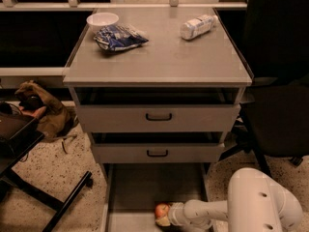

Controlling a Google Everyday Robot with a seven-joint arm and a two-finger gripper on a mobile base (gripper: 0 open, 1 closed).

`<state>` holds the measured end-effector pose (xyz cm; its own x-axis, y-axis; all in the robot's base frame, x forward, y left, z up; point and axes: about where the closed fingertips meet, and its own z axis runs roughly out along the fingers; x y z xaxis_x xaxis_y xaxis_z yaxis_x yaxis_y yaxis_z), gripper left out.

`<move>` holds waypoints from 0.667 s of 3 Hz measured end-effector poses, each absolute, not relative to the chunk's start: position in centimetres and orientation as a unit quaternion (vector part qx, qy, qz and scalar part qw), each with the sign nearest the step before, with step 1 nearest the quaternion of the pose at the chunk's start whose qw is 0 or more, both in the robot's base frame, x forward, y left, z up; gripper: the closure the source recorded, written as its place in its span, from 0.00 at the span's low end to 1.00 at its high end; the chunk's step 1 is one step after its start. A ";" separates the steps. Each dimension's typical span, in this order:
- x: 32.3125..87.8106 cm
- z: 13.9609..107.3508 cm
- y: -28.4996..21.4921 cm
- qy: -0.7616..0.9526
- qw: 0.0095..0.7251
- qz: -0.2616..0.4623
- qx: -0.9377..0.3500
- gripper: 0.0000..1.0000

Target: Place apple into bottom drawer

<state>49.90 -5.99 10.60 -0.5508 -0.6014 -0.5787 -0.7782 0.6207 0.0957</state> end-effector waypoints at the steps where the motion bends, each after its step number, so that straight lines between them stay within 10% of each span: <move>1: 49.9 10.6 -6.0 0.863 0.255 0.174 -0.400 0.00; 2: 49.9 10.6 -6.0 0.863 0.255 0.174 -0.400 0.00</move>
Offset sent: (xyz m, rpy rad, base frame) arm 0.0000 0.0000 0.0000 0.0000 0.0000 0.0000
